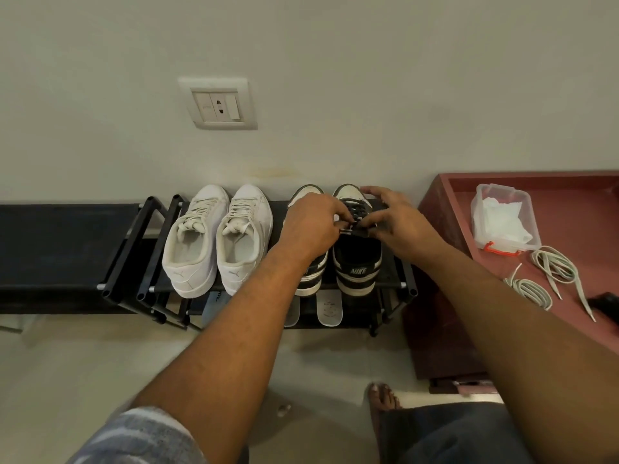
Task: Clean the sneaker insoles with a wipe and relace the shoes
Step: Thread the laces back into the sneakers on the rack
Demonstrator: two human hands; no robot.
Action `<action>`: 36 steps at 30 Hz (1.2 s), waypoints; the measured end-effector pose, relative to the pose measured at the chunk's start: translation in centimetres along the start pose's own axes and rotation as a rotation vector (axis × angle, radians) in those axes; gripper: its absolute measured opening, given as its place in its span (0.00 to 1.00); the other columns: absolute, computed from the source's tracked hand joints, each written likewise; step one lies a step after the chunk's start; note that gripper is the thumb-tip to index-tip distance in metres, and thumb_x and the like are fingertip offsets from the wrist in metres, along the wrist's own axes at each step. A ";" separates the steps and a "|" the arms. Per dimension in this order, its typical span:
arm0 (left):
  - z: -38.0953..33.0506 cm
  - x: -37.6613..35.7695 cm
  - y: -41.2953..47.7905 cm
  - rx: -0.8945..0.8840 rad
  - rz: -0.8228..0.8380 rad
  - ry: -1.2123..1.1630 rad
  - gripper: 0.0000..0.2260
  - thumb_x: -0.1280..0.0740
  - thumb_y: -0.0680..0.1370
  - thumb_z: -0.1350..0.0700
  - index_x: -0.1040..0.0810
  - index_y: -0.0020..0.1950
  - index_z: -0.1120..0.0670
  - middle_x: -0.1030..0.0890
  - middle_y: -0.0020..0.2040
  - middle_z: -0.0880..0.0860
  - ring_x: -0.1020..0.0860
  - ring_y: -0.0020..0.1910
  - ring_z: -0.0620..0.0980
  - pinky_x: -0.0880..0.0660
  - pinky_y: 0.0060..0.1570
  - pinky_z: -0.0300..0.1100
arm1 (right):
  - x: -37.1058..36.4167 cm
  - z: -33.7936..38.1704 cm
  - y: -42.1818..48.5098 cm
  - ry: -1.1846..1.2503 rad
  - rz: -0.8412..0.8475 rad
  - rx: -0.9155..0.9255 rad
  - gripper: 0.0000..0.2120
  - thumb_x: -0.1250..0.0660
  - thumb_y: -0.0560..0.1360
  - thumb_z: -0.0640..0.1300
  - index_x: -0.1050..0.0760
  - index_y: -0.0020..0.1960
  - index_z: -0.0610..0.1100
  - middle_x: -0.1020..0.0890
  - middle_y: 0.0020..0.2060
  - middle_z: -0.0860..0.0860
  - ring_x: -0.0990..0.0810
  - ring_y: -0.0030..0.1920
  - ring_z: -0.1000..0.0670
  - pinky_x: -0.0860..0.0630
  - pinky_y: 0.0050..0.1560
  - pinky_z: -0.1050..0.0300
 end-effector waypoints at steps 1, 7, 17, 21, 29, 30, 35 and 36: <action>-0.3 -0.2 0.0 -0.030 -0.005 0.026 0.08 0.26 0.79 0.54 0.11 0.55 0.43 0.15 0.56 0.44 0.18 0.54 0.49 0.22 0.53 0.48 | 0.2 0.6 0.0 -0.095 0.000 0.038 0.11 0.24 0.74 0.42 0.12 0.54 0.53 0.32 0.78 0.51 0.33 0.74 0.43 0.30 0.72 0.41; -1.1 -0.6 -1.0 -0.133 -0.073 0.143 0.08 0.29 0.80 0.51 0.12 0.57 0.44 0.19 0.57 0.44 0.21 0.54 0.47 0.35 0.44 0.42 | -0.2 4.2 -0.2 -0.526 -0.030 0.155 0.12 0.35 0.78 0.48 0.12 0.53 0.53 0.36 0.81 0.46 0.36 0.79 0.41 0.30 0.68 0.38; 0.3 -1.0 -0.9 -0.073 -0.064 0.139 0.05 0.23 0.75 0.46 0.17 0.46 0.43 0.20 0.49 0.41 0.21 0.49 0.46 0.32 0.43 0.42 | -1.1 4.3 -0.1 -0.695 -0.039 0.085 0.13 0.36 0.81 0.56 0.13 0.50 0.54 0.34 0.81 0.46 0.43 0.82 0.41 0.45 0.79 0.36; 0.5 -1.5 -0.7 0.030 -0.121 0.065 0.17 0.20 0.71 0.49 0.27 0.49 0.44 0.22 0.41 0.42 0.24 0.41 0.46 0.33 0.39 0.43 | -1.1 4.2 -0.3 -0.652 -0.093 0.074 0.10 0.31 0.79 0.52 0.13 0.45 0.52 0.29 0.77 0.45 0.36 0.80 0.41 0.41 0.77 0.35; -0.2 -2.7 0.5 0.110 -0.171 0.298 0.15 0.26 0.74 0.48 0.23 0.57 0.52 0.17 0.44 0.51 0.18 0.46 0.57 0.27 0.40 0.49 | -0.5 3.6 -1.0 -0.564 0.021 0.023 0.10 0.31 0.77 0.48 0.13 0.55 0.56 0.42 0.83 0.46 0.50 0.84 0.41 0.45 0.79 0.35; -0.1 -2.8 0.7 0.130 -0.167 0.314 0.14 0.26 0.75 0.47 0.23 0.56 0.52 0.16 0.44 0.52 0.18 0.47 0.57 0.27 0.43 0.51 | -0.1 3.5 -1.4 -0.552 0.016 0.023 0.11 0.31 0.78 0.49 0.14 0.58 0.58 0.43 0.84 0.47 0.51 0.84 0.41 0.47 0.79 0.34; 0.1 -3.5 1.1 0.192 -0.180 0.352 0.11 0.28 0.76 0.50 0.22 0.55 0.51 0.15 0.45 0.51 0.20 0.54 0.58 0.29 0.60 0.55 | -0.5 2.4 -2.0 -0.504 0.084 -0.130 0.17 0.39 0.81 0.52 0.20 0.66 0.63 0.56 0.85 0.48 0.63 0.83 0.40 0.54 0.79 0.28; 0.1 -3.7 1.0 0.205 -0.185 0.354 0.10 0.29 0.77 0.51 0.23 0.56 0.51 0.14 0.46 0.51 0.20 0.55 0.58 0.30 0.61 0.55 | -0.7 2.4 -1.8 -0.512 0.094 -0.143 0.17 0.41 0.81 0.53 0.20 0.65 0.62 0.58 0.85 0.48 0.65 0.83 0.40 0.55 0.79 0.29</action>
Point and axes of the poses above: each hand's wrist, its own y-axis towards the middle knuckle, its own x-axis out of the back of the hand, z = x × y, the point moved 8 cm from there along y, towards the middle knuckle
